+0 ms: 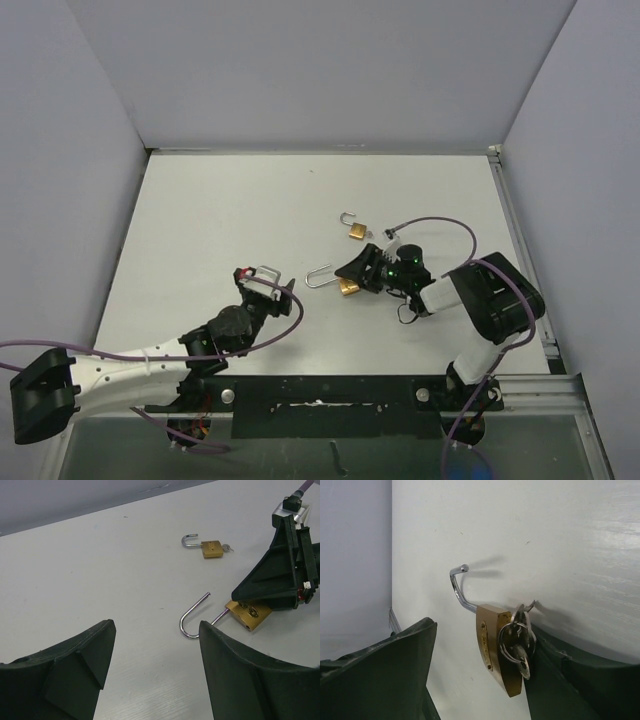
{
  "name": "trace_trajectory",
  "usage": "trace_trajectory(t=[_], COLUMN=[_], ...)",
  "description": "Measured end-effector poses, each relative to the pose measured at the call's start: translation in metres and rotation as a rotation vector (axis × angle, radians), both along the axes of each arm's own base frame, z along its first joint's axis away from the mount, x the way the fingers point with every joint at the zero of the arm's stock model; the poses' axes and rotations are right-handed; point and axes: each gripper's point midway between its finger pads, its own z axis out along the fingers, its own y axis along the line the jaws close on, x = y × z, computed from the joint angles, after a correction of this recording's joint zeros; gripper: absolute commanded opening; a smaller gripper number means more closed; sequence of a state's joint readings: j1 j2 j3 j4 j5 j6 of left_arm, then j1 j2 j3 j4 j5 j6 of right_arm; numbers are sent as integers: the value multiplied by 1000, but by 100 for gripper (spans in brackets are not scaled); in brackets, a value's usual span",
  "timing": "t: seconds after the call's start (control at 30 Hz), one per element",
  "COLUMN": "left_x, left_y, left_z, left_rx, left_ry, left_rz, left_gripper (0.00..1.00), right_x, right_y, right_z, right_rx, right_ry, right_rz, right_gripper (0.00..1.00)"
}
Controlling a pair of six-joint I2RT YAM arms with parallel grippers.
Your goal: Unlock with the key
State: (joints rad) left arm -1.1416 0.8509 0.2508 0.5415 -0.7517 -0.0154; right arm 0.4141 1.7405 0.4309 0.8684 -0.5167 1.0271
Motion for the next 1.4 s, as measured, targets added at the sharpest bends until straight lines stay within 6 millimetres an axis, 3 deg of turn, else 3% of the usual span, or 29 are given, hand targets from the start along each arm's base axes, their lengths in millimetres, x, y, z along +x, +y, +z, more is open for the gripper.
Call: trace_trajectory(t=[0.17,0.47,0.6,0.7,0.77,0.93,1.07,1.23,1.4], left_x=[0,0,-1,1,3,16,21,23,21], left_y=[0,0,0,3,6,19,39,65,74], left_z=[2,0,-1,0,4,26,44,49,45], left_rx=[-6,-7,-28,-57,-92,-187,-269,-301,-293], left_ry=[-3,3,15,34,53,93,91,87,101], left_rz=[0,0,6,33,62,151,209,277,297], left_gripper=[66,67,67,66,67,67,66,67,67], right_x=[5,6,3,-6,-9,-20,-28,-34,-49], right_y=[-13,-50,-72,-93,-103,-118,-149,-189,-224], right_z=[5,1,-2,0,6,34,45,70,92], right_rx=[-100,-335,-441,-530,-573,-639,-710,-801,-833], right_ry=[-5,68,112,128,113,28,34,47,57], right_rz=[-52,-168,-238,-306,-343,-418,-537,-711,-892], right_gripper=[82,88,89,96,100,97,97,98,98])
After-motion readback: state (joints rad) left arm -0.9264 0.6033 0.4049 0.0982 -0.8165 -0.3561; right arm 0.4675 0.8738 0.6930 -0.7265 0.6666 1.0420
